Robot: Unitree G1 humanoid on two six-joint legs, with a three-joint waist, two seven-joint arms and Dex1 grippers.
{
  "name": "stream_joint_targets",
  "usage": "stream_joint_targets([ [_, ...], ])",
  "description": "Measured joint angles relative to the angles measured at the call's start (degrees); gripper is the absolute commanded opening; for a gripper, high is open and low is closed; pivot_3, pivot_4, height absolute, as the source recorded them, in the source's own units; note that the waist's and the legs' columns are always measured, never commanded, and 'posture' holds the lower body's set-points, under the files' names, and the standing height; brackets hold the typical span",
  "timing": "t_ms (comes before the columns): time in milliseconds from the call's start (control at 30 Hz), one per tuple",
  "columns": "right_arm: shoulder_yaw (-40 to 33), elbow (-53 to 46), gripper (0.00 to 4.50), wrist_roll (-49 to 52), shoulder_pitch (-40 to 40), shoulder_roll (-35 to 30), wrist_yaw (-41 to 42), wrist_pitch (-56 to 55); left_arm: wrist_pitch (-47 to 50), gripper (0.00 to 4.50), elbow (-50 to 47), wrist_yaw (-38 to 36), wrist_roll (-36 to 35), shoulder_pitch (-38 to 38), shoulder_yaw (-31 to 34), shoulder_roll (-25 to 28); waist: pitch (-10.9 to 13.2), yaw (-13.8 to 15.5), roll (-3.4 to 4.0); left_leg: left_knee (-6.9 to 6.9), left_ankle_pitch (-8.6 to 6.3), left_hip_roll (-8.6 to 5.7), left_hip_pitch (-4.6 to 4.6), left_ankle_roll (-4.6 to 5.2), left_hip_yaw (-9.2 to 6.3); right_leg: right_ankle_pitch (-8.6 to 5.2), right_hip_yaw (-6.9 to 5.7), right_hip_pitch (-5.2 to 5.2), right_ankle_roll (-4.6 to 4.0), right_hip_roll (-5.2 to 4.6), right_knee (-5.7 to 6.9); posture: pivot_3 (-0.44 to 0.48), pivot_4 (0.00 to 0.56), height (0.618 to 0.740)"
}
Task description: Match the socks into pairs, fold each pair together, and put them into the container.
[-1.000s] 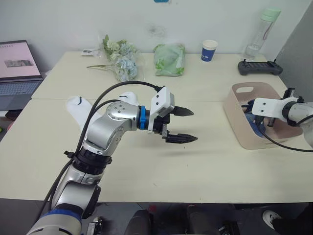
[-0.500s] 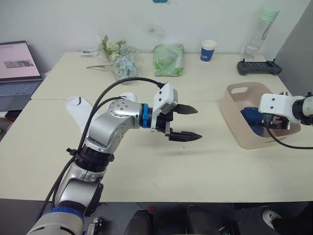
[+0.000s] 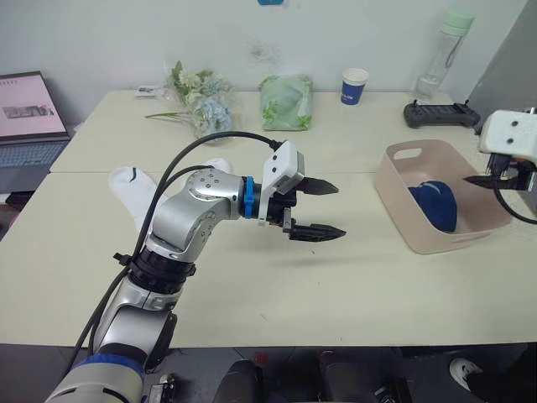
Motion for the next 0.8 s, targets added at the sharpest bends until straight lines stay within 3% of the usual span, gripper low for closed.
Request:
stream_joint_targets([
  [267, -5.89, -8.40, 4.46, 7.40, -5.91, 9.91, -5.97, 9.81, -4.90, 4.50, 0.00, 6.74, 2.63, 3.59, 4.79, 0.70, 0.01, -0.14, 0.01, -0.01, 0.01, 0.13, 0.03, -0.02, -0.11, 0.01, -0.09, -0.02, -0.01, 0.02, 0.07, 0.000, 0.150, 0.740],
  [533, -8.90, -19.72, 4.46, 12.86, 6.24, 24.55, -17.25, 16.01, -6.99, 4.50, -3.06, 13.88, 4.91, 17.49, 16.58, 10.19, 0.01, 0.09, 0.01, 0.02, -0.01, 0.02, -0.09, 0.02, -0.04, 0.01, -0.02, -0.12, -0.01, -0.11, 0.07, 0.000, 0.150, 0.740],
  [633, -8.84, -24.36, 4.46, 14.71, 8.67, 32.02, -22.35, 16.73, -8.45, 4.50, -3.98, 16.03, 5.09, 24.01, 21.72, 12.07, 0.00, 0.08, 0.00, -0.04, -0.01, 0.05, -0.08, 0.02, -0.08, 0.01, -0.05, -0.15, -0.01, -0.11, 0.08, 0.000, 0.150, 0.740],
  [800, -6.11, -30.69, 4.46, 16.94, 19.58, 44.77, -30.76, 18.37, -9.13, 4.50, -2.58, 19.65, 5.19, 36.62, 30.56, 13.01, -0.01, 0.07, -0.01, -0.06, -0.05, 0.10, -0.10, 0.08, -0.07, 0.02, -0.04, -0.24, -0.02, -0.09, 0.14, 0.000, 0.150, 0.740],
])
